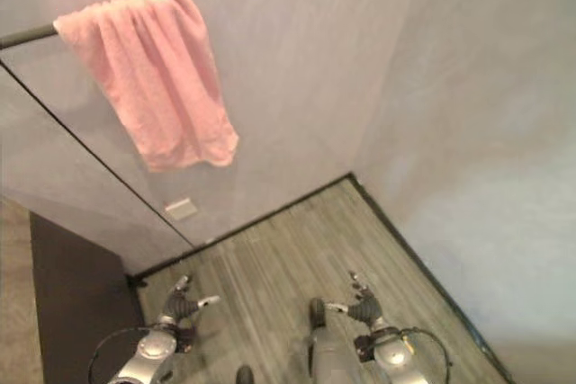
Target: Put brush and paste in cup on sink, flatten towel.
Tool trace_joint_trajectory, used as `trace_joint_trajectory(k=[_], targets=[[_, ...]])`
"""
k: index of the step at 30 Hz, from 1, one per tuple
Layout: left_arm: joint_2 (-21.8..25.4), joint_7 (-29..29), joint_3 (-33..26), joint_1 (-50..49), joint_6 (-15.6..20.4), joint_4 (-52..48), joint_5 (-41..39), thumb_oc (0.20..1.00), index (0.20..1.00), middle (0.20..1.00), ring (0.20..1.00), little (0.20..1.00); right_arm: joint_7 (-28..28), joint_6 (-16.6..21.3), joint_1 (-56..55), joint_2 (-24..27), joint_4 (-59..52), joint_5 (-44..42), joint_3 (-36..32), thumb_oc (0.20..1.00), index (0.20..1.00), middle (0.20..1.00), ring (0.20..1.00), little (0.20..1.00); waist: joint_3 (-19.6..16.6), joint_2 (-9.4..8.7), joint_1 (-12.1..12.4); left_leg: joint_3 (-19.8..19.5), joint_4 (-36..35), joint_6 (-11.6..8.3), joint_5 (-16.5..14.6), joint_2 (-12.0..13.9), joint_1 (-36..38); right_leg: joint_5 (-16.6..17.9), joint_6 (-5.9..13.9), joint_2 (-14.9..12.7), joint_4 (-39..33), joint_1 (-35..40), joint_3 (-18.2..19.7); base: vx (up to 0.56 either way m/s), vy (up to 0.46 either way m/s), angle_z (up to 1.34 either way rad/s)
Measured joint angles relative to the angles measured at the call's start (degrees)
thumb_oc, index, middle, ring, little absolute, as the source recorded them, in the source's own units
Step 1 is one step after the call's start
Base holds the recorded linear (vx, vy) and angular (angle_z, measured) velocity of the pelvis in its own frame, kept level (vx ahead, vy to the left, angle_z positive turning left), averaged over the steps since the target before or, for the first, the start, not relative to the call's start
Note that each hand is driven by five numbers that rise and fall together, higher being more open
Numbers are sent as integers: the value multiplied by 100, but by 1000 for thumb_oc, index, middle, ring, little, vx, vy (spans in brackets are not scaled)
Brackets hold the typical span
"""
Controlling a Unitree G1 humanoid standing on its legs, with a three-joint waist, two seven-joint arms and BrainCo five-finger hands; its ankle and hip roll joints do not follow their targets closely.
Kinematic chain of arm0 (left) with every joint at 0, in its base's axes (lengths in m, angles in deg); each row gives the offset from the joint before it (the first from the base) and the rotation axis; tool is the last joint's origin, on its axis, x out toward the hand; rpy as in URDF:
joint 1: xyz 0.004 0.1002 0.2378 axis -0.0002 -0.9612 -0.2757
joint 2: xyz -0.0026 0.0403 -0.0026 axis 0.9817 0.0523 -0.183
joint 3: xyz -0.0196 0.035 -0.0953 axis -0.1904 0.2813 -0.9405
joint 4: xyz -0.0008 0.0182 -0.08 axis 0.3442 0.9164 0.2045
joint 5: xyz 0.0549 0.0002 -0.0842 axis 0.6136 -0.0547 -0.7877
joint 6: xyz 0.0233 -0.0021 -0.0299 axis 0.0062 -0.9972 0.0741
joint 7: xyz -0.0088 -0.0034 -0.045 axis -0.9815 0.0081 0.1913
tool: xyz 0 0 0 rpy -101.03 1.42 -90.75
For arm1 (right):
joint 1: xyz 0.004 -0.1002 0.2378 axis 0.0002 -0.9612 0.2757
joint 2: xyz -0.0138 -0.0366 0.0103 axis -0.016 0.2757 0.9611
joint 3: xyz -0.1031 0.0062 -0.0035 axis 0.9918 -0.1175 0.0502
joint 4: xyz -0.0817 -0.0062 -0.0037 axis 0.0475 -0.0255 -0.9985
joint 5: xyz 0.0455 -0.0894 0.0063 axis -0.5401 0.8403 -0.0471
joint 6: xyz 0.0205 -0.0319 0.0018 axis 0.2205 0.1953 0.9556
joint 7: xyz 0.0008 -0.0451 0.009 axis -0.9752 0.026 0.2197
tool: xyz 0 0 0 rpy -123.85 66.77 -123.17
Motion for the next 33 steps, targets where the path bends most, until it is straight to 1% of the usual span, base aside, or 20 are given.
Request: trace_joint_trajectory(k=[1, 5, 6, 8, 9, 10, 12, 14, 15, 17, 19, 20, 22, 23, 24, 26, 29, 30, 32, 33], targets=[[-65, 4, 34, 47, -9, 91, -1, 1000, 1000, 1000, 1000, 1000, -5, -1, 183, 52, 47, -10, -62, 1000, 1000, 1000, 1000, 1000, 11, 95, -36, -85, 196, -48, -17, 206, -58, -88, -132, 168, -33, 144, -90, 339, -197, 20], [-243, 28, 108, 236, -2, 147, -76, 1000, 1000, 1000, 1000, 1000, -6, 20, 268, 204, 29, -32, -108, 1000, 1000, 1000, 1000, 1000, -28, 0, -128, -345, 1008, -381, 167, 237, -426, -261, -314, 137, -150, 462, -482, 249, -191, 53], [-249, 58, 127, 319, -2, 142, -179, 1000, 1000, 1000, 1000, 1000, -3, 21, 264, 234, 10, -53, -124, 1000, 1000, 1000, 1000, 1000, -42, -62, -169, -316, 1422, -594, 274, 183, -706, -285, -393, 56, -193, 526, -628, 234, -202, 76], [-239, 77, 127, 349, -2, 148, -198, 1000, 1000, 1000, 1000, 1000, 4, 24, 255, 262, -6, -159, -156, 1000, 1000, 1000, 1000, 1000, -15, -91, -164, -256, 1820, -784, 449, 242, -956, -403, -526, 2, -223, 675, -834, 153, -94, 66], [-229, 87, 126, 387, -2, 121, -197, 1000, 1000, 1000, 1000, 1000, 5, 30, 218, 273, -25, -212, -193, 1000, 1000, 1000, 1000, 1000, 11, -141, -169, -13, 2001, -842, 492, 270, -1061, -419, -547, -39, -305, 775, -928, 127, -4, 63], [-223, 88, 126, 370, 3, 91, -197, 1000, 1000, 1000, 1000, 1000, 18, 37, 144, 299, -58, -254, -235, 1000, 1000, 1000, 1000, 1000, 26, -168, -154, 493, 2085, -765, 439, 384, -1200, -444, -588, -25, -429, 841, -1072, 129, -2, 51], [-205, 92, 127, 378, -1, 79, -196, 1000, 1000, 1000, 1000, 1000, 30, 45, 134, 320, -66, -256, -267, 1000, 1000, 1000, 1000, 1000, 27, -139, -164, 958, 1787, -655, 380, 382, -1339, -476, -656, -13, -580, 855, -1221, 255, 63, 43], [-186, 91, 128, 384, 0, 74, -191, 1000, 1000, 1000, 1000, 1000, 35, 44, 165, 314, -11, -250, -266, 1000, 1000, 1000, 1000, 1000, 57, -186, -146, 972, 1065, -622, 371, 283, -1377, -453, -640, -14, -760, 977, -1216, 365, 121, 32], [-186, 88, 128, 356, 0, 80, -185, 1000, 1000, 1000, 1000, 1000, 39, 46, 166, 308, 53, -244, -257, 1000, 1000, 1000, 1000, 1000, 79, -219, -125, 1011, 635, -713, 454, 329, -1377, -411, -584, -1, -831, 1057, -1216, 358, 144, 9], [-186, 87, 131, 290, -5, 82, -169, 1000, 1000, 1000, 1000, 1000, 50, 47, 197, 296, 223, -242, -253, 1000, 1000, 1000, 1000, 1000, 114, -163, -39, 1170, -131, -772, 891, 665, -1405, -488, -586, 141, -836, 1188, -1170, 465, 241, -21], [-180, 86, 126, 288, -3, 75, -140, 1000, 1000, 1000, 1000, 1000, 48, 49, 243, 296, 341, -237, -246, 1000, 1000, 1000, 1000, 1000, 126, -69, 20, 1256, -251, -797, 1131, 902, -1530, -565, -573, 250, -879, 1306, -1068, 455, 285, -39], [-179, 87, 125, 283, -4, 71, -128, 1000, 1000, 1000, 1000, 1000, 47, 45, 287, 302, 366, -232, -249, 1000, 1000, 1000, 1000, 1000, 102, -21, 52, 1211, -251, -792, 1183, 905, -1581, -611, -590, 272, -882, 1349, -986, 399, 278, -53], [-171, 89, 124, 191, -3, 19, -111, 1000, 1000, 1000, 1000, 1000, 44, 42, 296, 329, 380, -226, -249, 1000, 1000, 1000, 1000, 1000, 68, 105, 200, 925, -252, -756, 1303, 831, -1472, -697, -469, 264, -834, 1563, -635, 312, 256, -82], [-175, 90, 127, 153, -3, 9, -111, 1000, 1000, 1000, 1000, 1000, 44, 42, 291, 352, 375, -225, -251, 1000, 1000, 1000, 1000, 1000, 35, 196, 191, 922, -246, -713, 1312, 816, -1458, -696, -437, 264, -833, 1626, -583, 211, 224, -67], [-149, 92, 125, 106, -3, -17, -112, 1000, 1000, 1000, 1000, 1000, 49, 42, 267, 326, 412, -226, -273, 1000, 1000, 1000, 1000, 1000, -19, 251, 164, 930, -203, -462, 1515, 740, -1427, -786, -366, 196, -823, 1717, -536, 158, 205, -26], [65, 96, 134, 177, -1, -205, -107, 1000, 1000, 1000, 1000, 1000, 44, 46, 122, 216, 336, -233, -261, 1000, 1000, 1000, 1000, 1000, -65, 62, 156, 1001, -159, -191, 1304, 323, -1267, -964, -141, -221, -428, 1630, -399, 180, 293, -2], [302, 101, 162, 214, 3, -420, 57, 1000, 1000, 1000, 1000, 1000, 43, 43, 217, 174, 312, -232, -260, 1000, 1000, 1000, 1000, 1000, -13, 140, 210, 1187, -114, 33, 1163, 171, -1178, -1281, -13, -462, 792, 1097, -107, 159, 322, -12], [476, 105, 226, 267, 1, -473, 110, 1000, 1000, 1000, 1000, 1000, 48, 32, 368, 166, 250, -235, -263, 1000, 1000, 1000, 1000, 1000, 61, 149, 265, 1261, -92, 186, 1022, 67, -1045, -1327, 88, -549, 1714, 723, -78, 84, 192, -15], [632, 124, 290, 185, 7, -607, 142, 1000, 1000, 1000, 1000, 1000, 51, 55, 441, 162, 36, -241, -284, 1000, 1000, 1000, 1000, 1000, 113, 148, 272, 1255, -95, 301, 889, -48, -847, -1186, 165, -676, 2741, 331, -123, 239, 189, -3], [692, 142, 275, 158, 12, -683, 242, 1000, 1000, 1000, 1000, 1000, 32, 50, 448, 202, -134, -239, -291, 1000, 1000, 1000, 1000, 1000, 160, 111, 297, 1108, -103, 431, 747, -124, -721, -1207, 196, -598, 3233, 177, -18, 368, 210, 10]])
